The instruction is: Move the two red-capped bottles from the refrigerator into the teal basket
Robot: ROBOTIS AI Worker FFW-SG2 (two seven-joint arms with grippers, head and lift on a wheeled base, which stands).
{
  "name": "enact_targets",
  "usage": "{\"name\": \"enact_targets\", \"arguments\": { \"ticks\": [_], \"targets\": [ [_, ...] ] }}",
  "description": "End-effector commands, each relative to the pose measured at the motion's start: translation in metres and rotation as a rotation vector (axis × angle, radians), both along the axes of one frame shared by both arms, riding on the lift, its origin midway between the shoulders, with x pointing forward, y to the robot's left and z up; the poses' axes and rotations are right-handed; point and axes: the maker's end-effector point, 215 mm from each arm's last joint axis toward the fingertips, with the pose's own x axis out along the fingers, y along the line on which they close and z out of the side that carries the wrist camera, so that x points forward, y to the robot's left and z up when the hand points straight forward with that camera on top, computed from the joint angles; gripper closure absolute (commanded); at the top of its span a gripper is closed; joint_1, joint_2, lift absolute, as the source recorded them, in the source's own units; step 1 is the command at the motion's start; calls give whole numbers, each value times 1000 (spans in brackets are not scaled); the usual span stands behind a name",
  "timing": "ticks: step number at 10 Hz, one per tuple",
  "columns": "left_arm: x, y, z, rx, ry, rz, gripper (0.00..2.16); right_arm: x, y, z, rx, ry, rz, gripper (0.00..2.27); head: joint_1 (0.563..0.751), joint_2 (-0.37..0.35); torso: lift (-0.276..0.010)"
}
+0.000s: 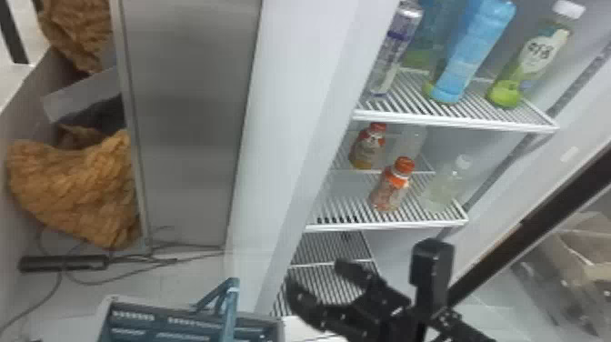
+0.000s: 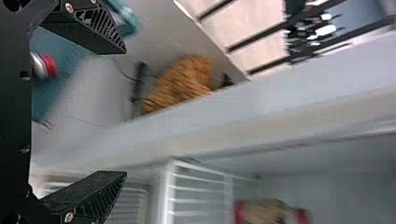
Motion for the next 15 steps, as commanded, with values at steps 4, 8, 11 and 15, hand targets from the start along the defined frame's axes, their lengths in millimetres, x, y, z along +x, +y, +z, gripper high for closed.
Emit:
{"name": "enact_targets", "arguments": {
  "ticks": [4, 8, 11, 15],
  "targets": [
    [-1, -1, -1, -3, 3, -4, 1164, 36, -60, 70, -51, -345, -169, 94, 695, -350, -224],
    [-1, -2, -1, -5, 6, -5, 1164, 47, -85, 76, -57, -514, -278, 98, 695, -350, -224],
    [-1, -2, 0, -7, 6, -5, 1164, 70, -92, 51, -45, -519, -302, 99, 695, -350, -224],
    [-1, -2, -1, -9, 8, -4, 1164, 110, -96, 24, -66, -500, -301, 102, 695, -350, -224]
  ]
}}
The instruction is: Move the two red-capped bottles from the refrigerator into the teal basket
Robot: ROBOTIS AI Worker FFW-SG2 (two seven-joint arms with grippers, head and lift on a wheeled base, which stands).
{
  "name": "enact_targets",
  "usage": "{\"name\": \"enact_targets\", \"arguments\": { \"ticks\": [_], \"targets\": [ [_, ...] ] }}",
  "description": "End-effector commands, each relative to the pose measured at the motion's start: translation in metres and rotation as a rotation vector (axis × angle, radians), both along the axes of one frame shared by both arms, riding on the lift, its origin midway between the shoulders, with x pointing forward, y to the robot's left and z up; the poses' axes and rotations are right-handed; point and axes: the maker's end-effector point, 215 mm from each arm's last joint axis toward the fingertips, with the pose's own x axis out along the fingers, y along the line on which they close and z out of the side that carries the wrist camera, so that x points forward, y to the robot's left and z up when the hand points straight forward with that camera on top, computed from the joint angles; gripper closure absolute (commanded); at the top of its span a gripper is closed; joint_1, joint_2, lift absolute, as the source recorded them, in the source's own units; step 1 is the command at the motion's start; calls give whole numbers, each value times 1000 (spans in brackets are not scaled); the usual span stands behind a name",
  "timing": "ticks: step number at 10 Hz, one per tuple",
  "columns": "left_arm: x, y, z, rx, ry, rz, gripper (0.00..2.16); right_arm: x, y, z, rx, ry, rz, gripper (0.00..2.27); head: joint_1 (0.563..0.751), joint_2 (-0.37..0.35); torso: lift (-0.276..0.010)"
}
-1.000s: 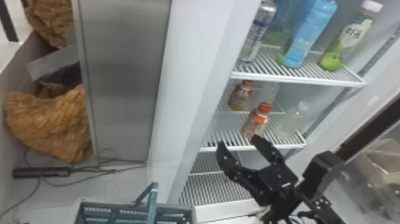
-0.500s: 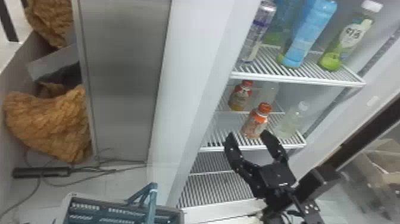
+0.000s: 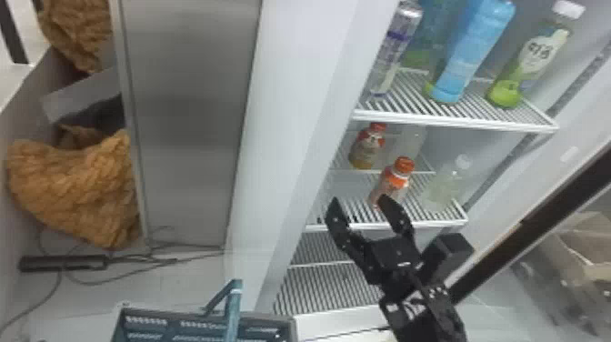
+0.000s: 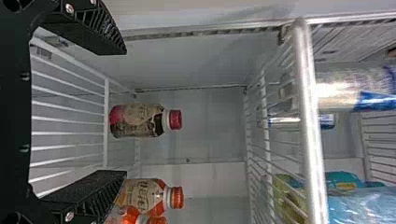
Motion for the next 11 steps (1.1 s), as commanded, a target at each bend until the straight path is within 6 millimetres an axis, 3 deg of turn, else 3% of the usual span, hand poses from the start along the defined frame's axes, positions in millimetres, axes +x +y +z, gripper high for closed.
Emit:
{"name": "enact_targets", "arguments": {
  "ticks": [1, 5, 11],
  "targets": [
    [0, 0, 1, -2, 0, 0, 1164, 18, -5, -9, -16, 7, -11, 98, 695, -350, -224],
    [0, -2, 1, -5, 0, -3, 1164, 61, -13, -29, -40, 28, -20, 98, 695, -350, -224],
    [1, -3, 0, -9, 1, -8, 1164, 118, -20, -29, -78, 28, -33, 90, 695, -350, -224]
  ]
}}
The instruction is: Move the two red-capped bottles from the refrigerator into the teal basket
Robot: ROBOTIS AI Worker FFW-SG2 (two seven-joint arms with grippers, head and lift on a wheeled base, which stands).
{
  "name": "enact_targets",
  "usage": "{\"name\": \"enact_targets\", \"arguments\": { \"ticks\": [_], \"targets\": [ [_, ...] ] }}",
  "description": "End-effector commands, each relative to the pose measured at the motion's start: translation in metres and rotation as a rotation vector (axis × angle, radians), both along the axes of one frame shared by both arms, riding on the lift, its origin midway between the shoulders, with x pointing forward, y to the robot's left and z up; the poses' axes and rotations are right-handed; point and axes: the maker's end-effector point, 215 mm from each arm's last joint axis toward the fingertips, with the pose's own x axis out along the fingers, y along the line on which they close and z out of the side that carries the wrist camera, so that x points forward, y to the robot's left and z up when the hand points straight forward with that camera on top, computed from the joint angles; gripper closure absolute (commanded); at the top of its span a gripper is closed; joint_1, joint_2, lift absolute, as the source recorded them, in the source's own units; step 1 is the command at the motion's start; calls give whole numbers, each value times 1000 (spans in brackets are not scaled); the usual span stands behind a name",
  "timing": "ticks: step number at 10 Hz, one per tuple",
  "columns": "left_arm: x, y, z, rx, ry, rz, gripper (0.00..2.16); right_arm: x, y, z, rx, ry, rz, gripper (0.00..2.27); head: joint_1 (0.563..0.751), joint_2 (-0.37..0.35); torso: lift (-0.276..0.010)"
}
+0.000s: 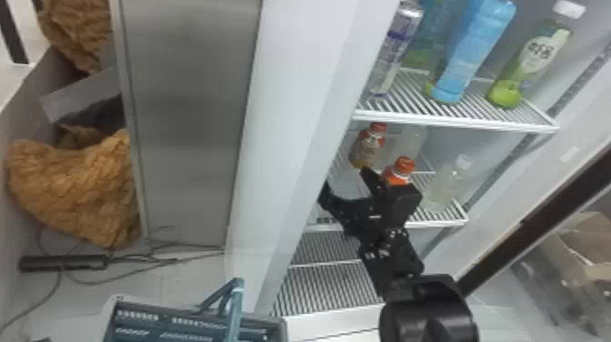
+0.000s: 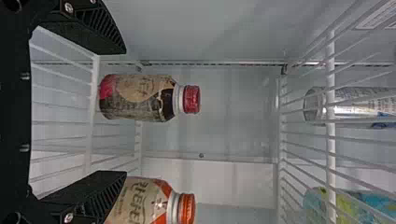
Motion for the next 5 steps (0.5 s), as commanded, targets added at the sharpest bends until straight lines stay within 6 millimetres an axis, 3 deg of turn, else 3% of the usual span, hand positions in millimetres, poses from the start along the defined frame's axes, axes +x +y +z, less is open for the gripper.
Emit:
{"name": "enact_targets", "arguments": {
  "ticks": [1, 3, 5],
  "targets": [
    [1, 0, 1, -2, -1, -1, 1164, 15, -2, 4, 2, -5, -4, 90, 695, -350, -224],
    [1, -1, 1, -4, -2, -3, 1164, 29, -3, 6, 14, -6, -6, 90, 695, -350, -224],
    [1, -2, 1, -8, -3, -5, 1164, 46, 11, 7, 35, 1, 16, 88, 695, -350, -224]
  ]
}}
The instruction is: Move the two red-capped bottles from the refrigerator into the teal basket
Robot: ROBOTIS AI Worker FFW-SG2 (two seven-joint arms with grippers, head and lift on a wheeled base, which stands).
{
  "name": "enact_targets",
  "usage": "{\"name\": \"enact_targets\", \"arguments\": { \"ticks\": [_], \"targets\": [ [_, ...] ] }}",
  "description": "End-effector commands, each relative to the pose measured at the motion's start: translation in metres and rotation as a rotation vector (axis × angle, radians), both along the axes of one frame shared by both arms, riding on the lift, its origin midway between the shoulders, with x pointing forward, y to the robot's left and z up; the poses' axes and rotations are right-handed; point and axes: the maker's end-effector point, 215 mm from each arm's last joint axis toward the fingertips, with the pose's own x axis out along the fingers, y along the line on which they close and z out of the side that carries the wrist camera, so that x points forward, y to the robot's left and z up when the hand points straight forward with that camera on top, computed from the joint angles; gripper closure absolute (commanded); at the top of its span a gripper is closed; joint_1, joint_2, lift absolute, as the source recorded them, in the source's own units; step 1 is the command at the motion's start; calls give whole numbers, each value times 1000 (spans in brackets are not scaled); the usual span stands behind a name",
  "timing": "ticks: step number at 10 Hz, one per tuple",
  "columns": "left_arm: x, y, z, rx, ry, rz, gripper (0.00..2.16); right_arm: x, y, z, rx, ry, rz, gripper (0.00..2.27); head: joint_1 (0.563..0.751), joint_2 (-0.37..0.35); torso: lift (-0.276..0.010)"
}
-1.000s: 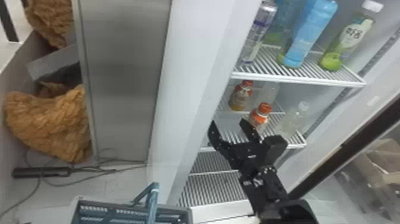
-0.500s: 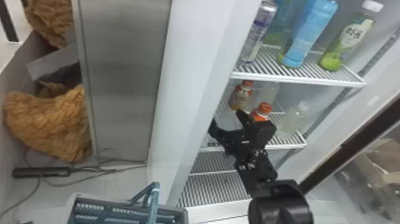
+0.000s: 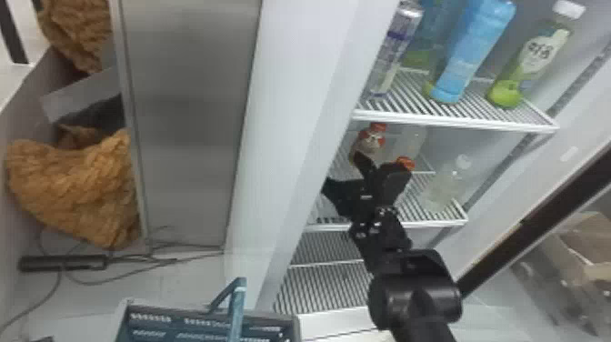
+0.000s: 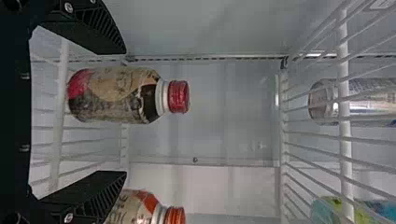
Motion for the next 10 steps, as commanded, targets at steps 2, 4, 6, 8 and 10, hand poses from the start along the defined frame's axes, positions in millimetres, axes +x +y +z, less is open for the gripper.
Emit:
{"name": "enact_targets", "arguments": {
  "ticks": [2, 4, 6, 8, 10],
  "targets": [
    [2, -1, 0, -4, -1, 0, 1164, 18, 10, 0, 1, 9, 15, 88, 695, -350, -224],
    [3, -1, 0, -6, -2, -2, 1164, 33, 16, 1, -4, 18, 29, 88, 695, -350, -224],
    [4, -2, 0, -10, -3, -3, 1164, 42, 24, 2, -10, 39, 39, 88, 695, -350, -224],
    [5, -2, -2, -12, 1, -2, 1164, 47, 32, -4, -12, 62, 50, 88, 695, -350, -224],
    [5, -3, -2, -13, 0, -5, 1164, 52, 37, -3, -19, 73, 50, 88, 695, -344, -224]
  ]
}}
